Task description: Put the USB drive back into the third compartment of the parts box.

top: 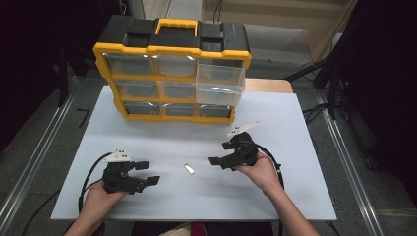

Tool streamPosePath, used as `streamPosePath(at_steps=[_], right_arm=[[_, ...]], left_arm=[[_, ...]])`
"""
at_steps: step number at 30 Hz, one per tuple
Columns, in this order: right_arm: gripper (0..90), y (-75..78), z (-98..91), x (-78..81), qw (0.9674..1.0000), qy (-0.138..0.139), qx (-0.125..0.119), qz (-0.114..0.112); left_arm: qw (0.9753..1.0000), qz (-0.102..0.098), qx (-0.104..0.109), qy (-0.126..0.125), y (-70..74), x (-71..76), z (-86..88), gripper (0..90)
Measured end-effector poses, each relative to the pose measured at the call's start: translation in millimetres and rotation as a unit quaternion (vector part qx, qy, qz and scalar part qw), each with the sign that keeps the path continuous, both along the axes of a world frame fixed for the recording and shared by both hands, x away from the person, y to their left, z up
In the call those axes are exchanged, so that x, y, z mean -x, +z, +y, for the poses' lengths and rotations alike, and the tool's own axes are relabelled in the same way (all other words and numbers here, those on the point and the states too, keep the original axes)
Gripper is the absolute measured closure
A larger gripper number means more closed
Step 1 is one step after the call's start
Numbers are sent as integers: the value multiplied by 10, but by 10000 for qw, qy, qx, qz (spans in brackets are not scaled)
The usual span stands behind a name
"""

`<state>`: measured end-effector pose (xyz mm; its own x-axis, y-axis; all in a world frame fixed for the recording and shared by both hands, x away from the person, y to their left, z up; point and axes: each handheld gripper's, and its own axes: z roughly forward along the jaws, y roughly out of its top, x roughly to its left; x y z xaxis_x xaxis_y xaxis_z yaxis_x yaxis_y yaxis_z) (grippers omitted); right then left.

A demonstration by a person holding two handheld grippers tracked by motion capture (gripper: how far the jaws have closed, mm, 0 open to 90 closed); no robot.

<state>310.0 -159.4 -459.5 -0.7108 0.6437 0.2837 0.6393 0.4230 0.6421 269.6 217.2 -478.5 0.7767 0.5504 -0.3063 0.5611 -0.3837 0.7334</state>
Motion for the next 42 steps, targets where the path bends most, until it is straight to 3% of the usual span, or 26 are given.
streamPosePath(at_steps=[16,26,42], right_arm=[[144,2,323,-100,9999,163,-17,19],[144,-47,512,-139,9995,297,83,64],[146,-142,718,-145,9989,379,221,174]], left_arm=[[10000,2,-9,66,5,-8,6,260],[9999,8,-100,68,-1,-8,6,260],[10000,19,-65,57,6,-8,12,260]])
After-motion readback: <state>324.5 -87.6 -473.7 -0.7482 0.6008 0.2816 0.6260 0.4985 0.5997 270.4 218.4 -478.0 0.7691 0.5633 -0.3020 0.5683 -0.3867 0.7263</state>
